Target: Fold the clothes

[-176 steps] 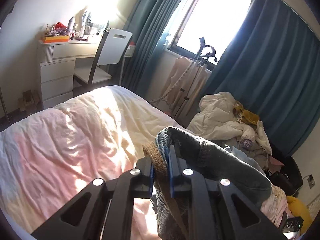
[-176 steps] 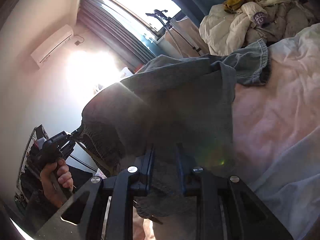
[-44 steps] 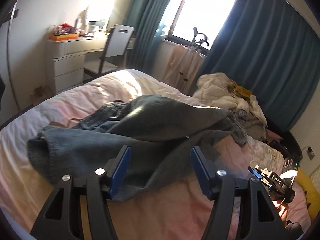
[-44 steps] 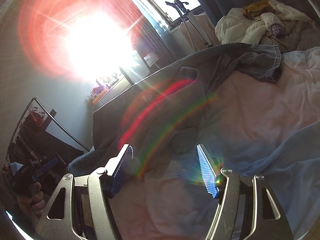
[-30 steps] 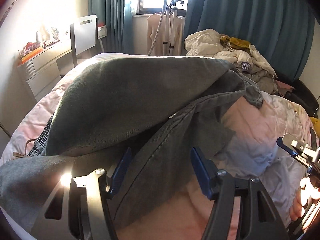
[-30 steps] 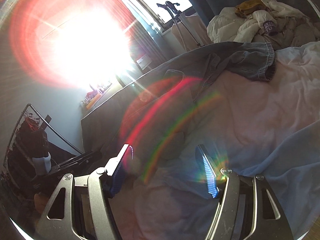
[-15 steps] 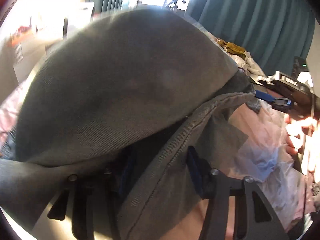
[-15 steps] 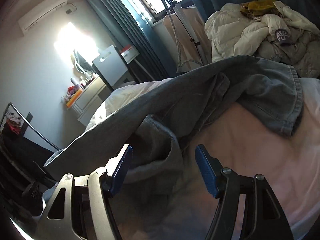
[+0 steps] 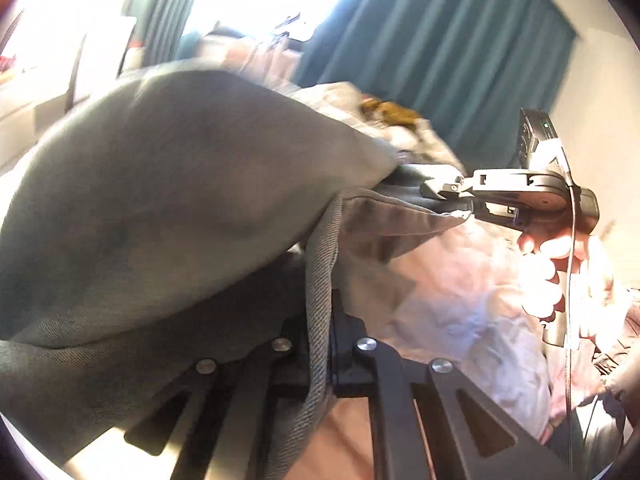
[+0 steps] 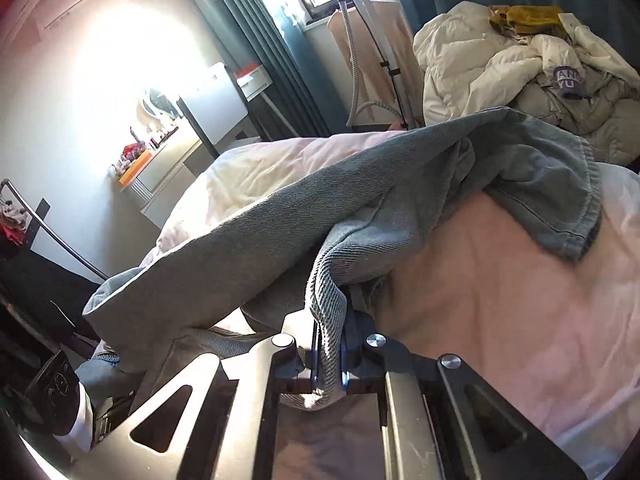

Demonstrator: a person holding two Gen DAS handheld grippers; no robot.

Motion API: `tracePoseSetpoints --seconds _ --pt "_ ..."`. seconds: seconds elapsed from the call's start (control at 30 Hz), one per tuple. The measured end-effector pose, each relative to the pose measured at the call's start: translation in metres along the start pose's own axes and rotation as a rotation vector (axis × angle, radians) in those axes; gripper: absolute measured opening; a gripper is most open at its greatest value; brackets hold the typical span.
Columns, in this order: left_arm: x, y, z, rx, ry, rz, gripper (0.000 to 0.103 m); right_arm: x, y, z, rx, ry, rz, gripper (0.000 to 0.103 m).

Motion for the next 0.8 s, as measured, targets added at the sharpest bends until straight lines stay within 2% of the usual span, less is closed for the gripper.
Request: tracePoseSetpoints --seconds 0.17,0.3,0.4,0.47,0.57,0.7,0.8 --pt "0.007 -0.028 -0.022 0.043 0.0 0.025 0.004 0.03 -0.025 -0.071 -0.021 -0.07 0.098 0.005" --pt "0.025 -0.055 -0.032 0.082 0.065 0.072 0.004 0.067 -0.053 -0.118 -0.036 -0.077 0.194 0.005" --pt "0.046 -0.071 -0.035 0.088 0.149 0.12 0.004 0.11 -0.078 -0.136 -0.001 0.004 0.244 0.005" --pt "0.059 -0.077 -0.029 0.078 0.242 0.143 0.004 0.14 -0.096 -0.136 0.016 0.092 0.304 0.005" --pt "0.085 -0.089 -0.018 0.041 0.339 0.182 0.004 0.172 -0.119 -0.131 -0.011 0.196 0.423 0.006" --pt "0.093 -0.089 -0.013 0.014 0.366 0.169 0.004 0.172 -0.127 -0.145 0.017 0.154 0.431 0.016" --pt "0.078 -0.091 -0.01 0.01 0.321 0.134 0.007 0.165 -0.134 -0.163 0.052 0.084 0.434 0.024"
Point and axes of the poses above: each gripper's, at about its wrist camera, not at the fingertips, and z roughly the way its jaws point, y to its left, x to its underside, the point moved 5 cm from there along z, roughly the way its jaws point, and after that the axes turned 3 degrees about z, right-handed, at the moved point
